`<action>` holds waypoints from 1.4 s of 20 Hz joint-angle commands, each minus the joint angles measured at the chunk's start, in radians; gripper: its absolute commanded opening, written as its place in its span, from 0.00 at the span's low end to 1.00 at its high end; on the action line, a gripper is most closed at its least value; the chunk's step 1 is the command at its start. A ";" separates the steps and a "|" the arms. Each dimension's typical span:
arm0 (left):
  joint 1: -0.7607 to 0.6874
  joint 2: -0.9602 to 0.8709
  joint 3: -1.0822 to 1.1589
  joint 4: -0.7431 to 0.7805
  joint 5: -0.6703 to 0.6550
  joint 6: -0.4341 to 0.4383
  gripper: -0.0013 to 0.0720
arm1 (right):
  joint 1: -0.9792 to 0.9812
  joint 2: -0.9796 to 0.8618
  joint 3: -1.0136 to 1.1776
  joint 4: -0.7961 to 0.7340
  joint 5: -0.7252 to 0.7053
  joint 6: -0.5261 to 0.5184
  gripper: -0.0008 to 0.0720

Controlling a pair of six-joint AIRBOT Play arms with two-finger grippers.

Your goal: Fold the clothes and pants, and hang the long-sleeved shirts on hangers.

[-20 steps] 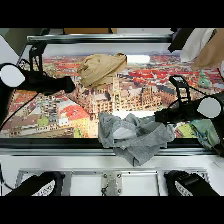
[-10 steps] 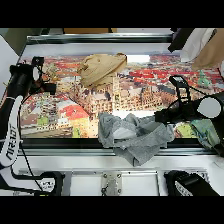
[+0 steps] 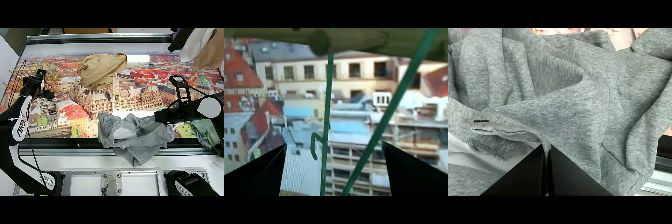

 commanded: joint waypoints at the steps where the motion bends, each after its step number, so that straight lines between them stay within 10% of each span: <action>1: 0.016 -0.039 0.001 0.018 0.096 0.001 0.89 | 0.001 0.000 0.000 0.000 0.000 0.000 0.04; 9: 0.041 -0.079 0.001 0.012 0.104 -0.003 0.85 | 0.001 -0.001 0.000 0.000 0.000 0.000 0.04; 11: 0.040 -0.079 0.001 0.012 0.099 -0.002 0.32 | 0.001 0.000 0.000 0.000 0.000 0.000 0.04; 14: 0.040 -0.079 0.001 0.011 0.097 -0.003 0.26 | 0.001 0.000 0.000 0.000 0.000 0.000 0.04; 16: 0.040 -0.079 0.001 0.012 0.090 -0.002 0.04 | 0.001 0.000 0.000 0.000 0.000 0.000 0.04; 28: -0.010 0.219 0.000 0.007 0.031 0.046 0.04 | 0.001 0.000 0.000 0.000 0.000 0.000 0.04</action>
